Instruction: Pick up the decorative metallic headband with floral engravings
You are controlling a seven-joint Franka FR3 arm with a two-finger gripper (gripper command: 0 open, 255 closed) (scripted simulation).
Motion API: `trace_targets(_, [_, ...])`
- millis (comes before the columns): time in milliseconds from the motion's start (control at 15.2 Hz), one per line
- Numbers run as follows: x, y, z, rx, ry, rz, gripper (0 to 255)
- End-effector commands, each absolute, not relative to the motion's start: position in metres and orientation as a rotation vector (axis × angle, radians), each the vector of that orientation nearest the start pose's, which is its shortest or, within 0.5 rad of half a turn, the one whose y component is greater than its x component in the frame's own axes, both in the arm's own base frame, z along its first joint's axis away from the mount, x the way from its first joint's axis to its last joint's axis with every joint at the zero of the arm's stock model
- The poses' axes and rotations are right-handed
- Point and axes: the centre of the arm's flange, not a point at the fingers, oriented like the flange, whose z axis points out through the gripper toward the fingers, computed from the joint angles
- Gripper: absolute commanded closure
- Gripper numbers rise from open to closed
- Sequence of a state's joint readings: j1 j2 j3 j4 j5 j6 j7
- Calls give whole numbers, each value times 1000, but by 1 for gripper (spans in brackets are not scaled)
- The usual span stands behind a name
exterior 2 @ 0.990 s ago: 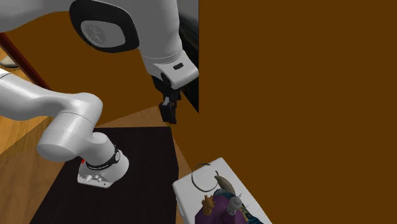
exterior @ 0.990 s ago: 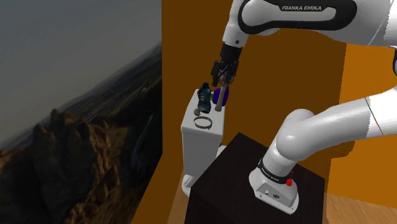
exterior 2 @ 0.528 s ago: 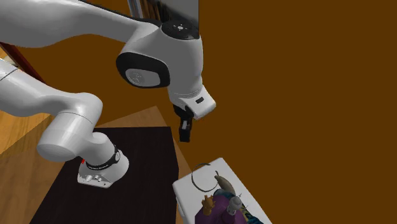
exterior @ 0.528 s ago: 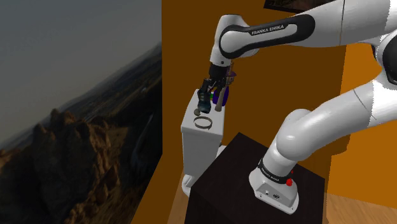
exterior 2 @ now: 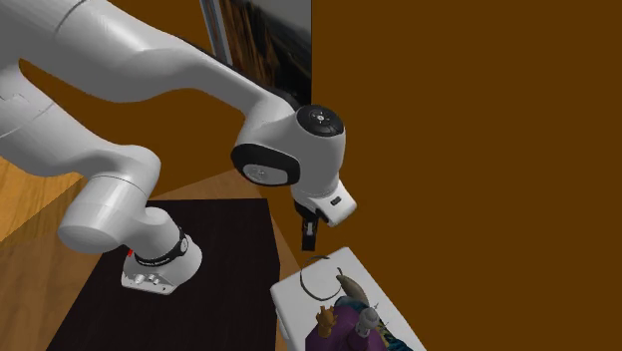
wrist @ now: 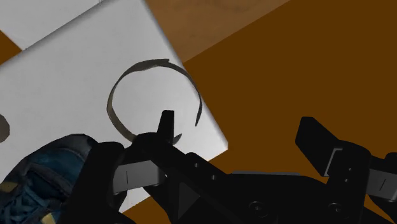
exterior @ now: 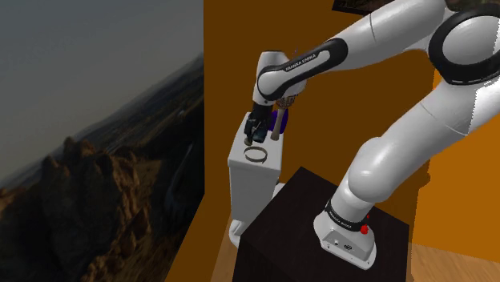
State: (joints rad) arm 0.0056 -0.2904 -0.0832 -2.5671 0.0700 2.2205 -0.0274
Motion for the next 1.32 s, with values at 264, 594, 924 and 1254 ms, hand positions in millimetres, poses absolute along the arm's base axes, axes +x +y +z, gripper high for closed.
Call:
trace_targets(264, [447,-36,284,-3064,124,130,0])
trace_targets(594, [454,-38,249,-3066,120,143,0])
trace_targets(924, [454,-38,225,-3066,120,143,0])
trace_targets(1254, [453,-37,224,-3066,120,143,255])
